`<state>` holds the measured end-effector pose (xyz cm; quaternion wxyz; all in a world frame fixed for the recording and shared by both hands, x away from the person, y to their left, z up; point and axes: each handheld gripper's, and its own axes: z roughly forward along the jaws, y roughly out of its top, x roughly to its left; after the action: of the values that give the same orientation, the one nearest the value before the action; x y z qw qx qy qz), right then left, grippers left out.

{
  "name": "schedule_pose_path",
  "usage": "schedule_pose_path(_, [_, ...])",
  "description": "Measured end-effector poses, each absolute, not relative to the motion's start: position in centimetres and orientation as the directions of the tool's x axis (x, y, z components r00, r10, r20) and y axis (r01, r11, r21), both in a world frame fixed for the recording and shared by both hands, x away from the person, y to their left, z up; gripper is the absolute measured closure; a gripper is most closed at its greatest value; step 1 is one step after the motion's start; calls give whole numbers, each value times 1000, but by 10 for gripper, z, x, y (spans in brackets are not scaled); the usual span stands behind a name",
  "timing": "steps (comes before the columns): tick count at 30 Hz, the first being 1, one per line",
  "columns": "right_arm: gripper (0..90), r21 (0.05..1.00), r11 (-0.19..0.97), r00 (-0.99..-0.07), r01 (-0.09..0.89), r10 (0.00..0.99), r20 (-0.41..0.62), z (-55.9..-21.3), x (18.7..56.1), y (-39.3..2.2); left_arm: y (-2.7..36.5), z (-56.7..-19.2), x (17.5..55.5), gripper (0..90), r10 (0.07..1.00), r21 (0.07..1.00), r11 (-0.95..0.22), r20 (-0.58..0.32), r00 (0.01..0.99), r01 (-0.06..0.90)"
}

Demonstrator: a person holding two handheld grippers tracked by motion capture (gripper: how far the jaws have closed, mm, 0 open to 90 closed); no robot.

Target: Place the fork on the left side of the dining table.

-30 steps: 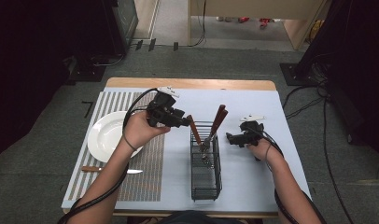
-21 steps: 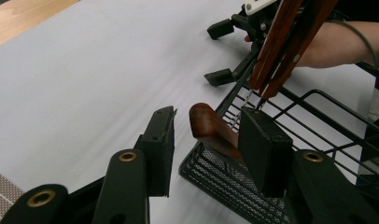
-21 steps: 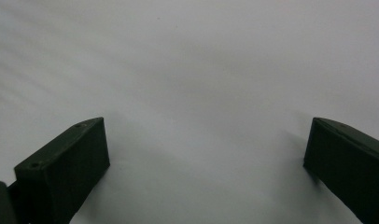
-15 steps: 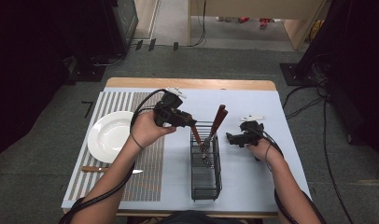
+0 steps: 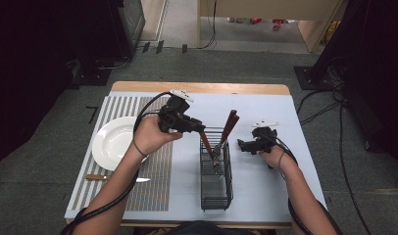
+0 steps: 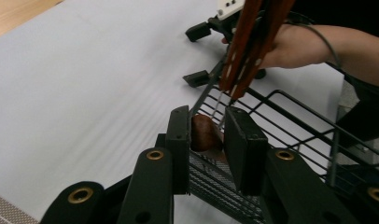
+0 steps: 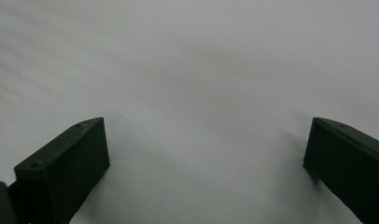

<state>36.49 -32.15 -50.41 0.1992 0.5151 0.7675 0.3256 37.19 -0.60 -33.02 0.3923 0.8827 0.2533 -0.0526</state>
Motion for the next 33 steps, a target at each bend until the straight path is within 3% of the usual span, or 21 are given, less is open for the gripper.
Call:
schedule_pose_path(10, [0,705,257,-390,661,920,30,-504,365,-321,-2,-320,370,821,310,656,-541,-425,850,525])
schedule_pose_path(20, [0,704,257,-390,662,920,30,-504,365,-321,-4,-304,358,823,309,704,-547,-333,891,453])
schedule_pose_path(33, [0,705,257,-390,661,920,30,-504,365,-321,10,-287,357,824,329,751,-491,-311,892,442])
